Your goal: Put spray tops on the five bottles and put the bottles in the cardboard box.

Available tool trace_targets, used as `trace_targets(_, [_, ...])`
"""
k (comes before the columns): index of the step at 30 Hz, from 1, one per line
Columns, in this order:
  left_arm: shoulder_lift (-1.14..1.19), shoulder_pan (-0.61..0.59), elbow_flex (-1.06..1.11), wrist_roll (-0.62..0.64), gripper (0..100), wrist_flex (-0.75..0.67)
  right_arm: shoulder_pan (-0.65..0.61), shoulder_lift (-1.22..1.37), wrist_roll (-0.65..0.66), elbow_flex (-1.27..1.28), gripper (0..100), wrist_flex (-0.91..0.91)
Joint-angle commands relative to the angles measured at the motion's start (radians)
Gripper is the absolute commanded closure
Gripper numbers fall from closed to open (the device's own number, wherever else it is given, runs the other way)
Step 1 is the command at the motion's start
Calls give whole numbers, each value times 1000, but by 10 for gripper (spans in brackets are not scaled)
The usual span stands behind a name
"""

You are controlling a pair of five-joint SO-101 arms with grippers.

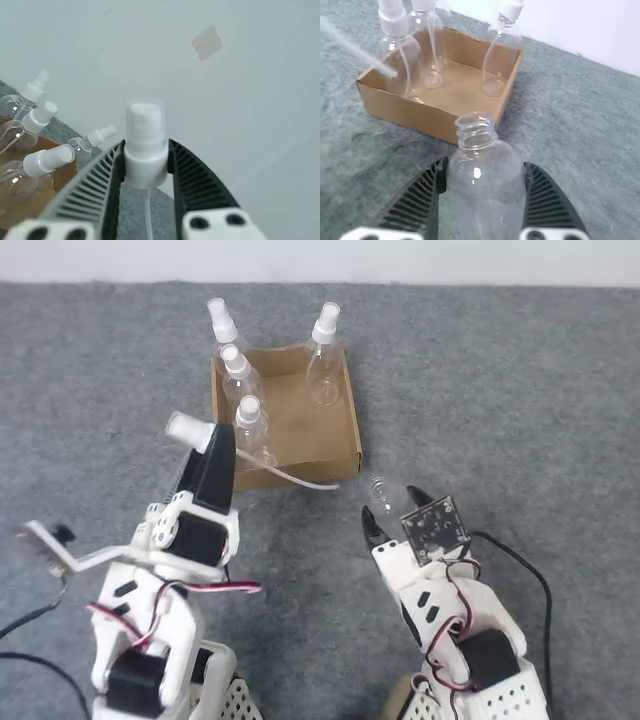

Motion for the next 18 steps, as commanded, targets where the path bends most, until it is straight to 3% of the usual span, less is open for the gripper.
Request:
trace_targets(1, [-21,-5,51,34,990,-118,-74,-22,6,-9,910,-2])
trace_targets(6, [-21,-5,117,34,990,-207,-94,-22,6,-9,910,-2])
trace_targets(18, [-21,5,143,31,989,-212,-96,-22,28,29,910,-77])
